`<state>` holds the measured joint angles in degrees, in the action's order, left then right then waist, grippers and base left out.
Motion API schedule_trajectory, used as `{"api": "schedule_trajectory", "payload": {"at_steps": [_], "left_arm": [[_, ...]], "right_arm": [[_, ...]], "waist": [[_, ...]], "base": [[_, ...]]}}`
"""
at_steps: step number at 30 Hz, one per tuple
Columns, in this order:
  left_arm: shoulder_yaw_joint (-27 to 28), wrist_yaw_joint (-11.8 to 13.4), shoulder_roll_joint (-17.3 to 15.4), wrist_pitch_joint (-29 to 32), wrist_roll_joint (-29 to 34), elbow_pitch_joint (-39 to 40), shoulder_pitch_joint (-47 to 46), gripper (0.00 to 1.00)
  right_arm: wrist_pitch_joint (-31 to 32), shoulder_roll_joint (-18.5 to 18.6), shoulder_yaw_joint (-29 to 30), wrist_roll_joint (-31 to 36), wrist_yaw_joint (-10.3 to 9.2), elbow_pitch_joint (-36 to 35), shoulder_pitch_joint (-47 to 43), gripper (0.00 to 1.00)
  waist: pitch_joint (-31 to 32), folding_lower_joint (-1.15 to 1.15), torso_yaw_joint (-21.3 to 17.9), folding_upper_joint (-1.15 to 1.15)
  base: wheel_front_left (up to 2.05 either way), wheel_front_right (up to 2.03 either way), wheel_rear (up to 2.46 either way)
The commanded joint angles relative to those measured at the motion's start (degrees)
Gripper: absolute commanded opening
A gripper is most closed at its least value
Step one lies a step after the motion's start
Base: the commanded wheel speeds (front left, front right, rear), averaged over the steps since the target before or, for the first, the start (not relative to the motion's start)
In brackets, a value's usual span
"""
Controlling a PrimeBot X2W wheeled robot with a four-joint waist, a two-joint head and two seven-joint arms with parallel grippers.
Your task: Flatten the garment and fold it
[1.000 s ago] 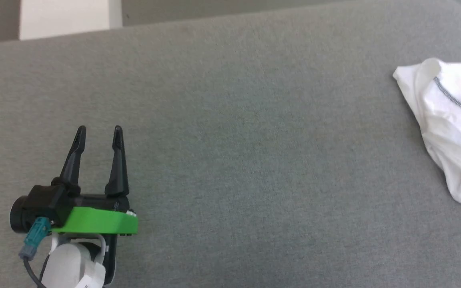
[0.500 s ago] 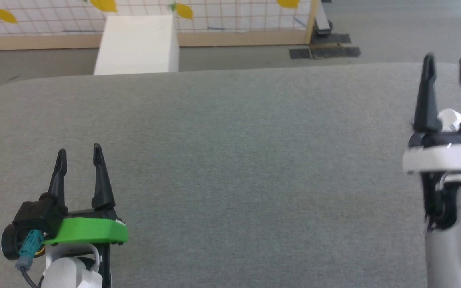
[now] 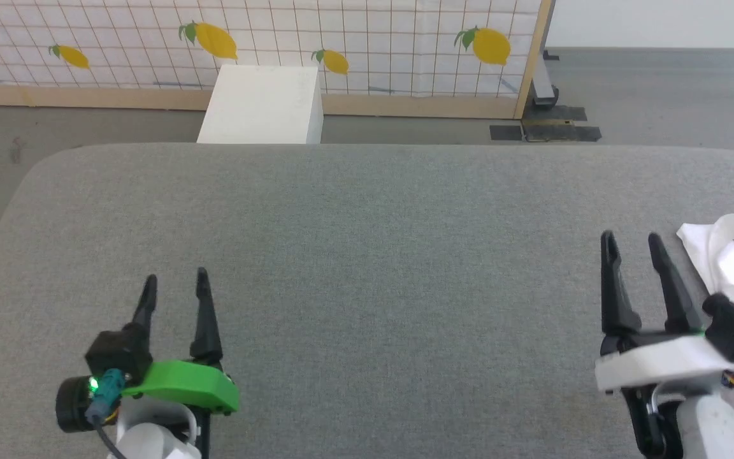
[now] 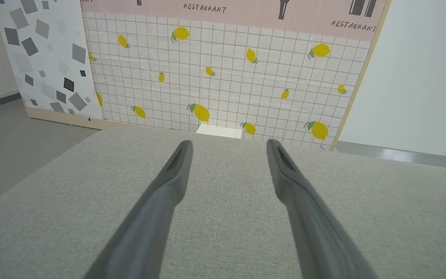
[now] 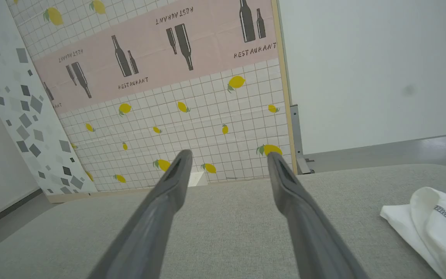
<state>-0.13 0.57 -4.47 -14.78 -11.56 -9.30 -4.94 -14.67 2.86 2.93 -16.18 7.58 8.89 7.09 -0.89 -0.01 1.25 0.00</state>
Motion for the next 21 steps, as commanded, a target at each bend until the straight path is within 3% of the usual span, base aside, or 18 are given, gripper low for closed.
{"api": "schedule_trajectory", "payload": {"at_steps": [1,21], "left_arm": [[-0.5,-0.1,0.2,-0.2,0.6,-1.1,-0.9,1.0],[-5.7,-0.1,0.2,-0.2,3.1,-10.2,0.0,1.0]], "right_arm": [[-0.3,0.0,-0.2,0.7,-0.09,-0.2,-1.6,1.0],[0.1,0.0,-1.1,3.7,-0.09,5.7,-8.9,1.0]], "waist": [[0.6,0.01,0.2,0.0],[2.5,0.01,0.0,0.0]], "base": [[0.0,0.0,0.0],[0.0,0.0,0.0]]}}
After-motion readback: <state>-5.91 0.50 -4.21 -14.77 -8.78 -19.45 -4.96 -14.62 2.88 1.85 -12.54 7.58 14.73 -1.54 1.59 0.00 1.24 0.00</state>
